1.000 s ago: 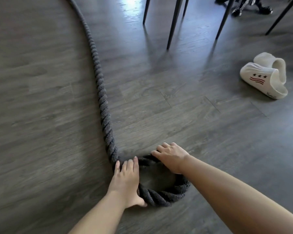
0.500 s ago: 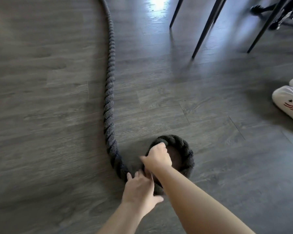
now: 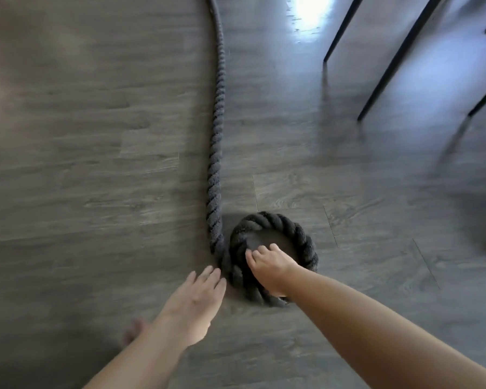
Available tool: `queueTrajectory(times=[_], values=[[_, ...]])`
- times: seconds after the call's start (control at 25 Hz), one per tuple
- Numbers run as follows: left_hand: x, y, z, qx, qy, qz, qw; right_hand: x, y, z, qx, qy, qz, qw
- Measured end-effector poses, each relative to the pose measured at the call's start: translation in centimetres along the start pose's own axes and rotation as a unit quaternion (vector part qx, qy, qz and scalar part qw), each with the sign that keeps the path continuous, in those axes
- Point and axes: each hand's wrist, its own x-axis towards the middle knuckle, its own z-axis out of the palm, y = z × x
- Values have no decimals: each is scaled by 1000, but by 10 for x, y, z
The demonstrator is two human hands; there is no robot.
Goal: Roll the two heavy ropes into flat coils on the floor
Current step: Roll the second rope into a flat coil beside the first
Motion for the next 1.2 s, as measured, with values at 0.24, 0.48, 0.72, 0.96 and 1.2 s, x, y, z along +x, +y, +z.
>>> queueTrajectory(times=[0.24, 0.48, 0.72, 0.96, 1.2], values=[[68, -9, -17, 33, 28, -5, 999, 5, 39, 22, -85, 72, -137, 984], [127, -3, -14, 114, 18, 81, 990, -2, 44, 45, -23, 169, -89, 981], [136, 10, -21, 80, -24, -16, 996, -7, 33, 28, 231, 168, 343, 895], [173, 3, -46, -97, -55, -114, 987, 67, 42, -11, 550, -50, 608, 570], [195, -97, -116, 92, -115, 89, 985, 96, 58, -13, 489, -66, 592, 637]])
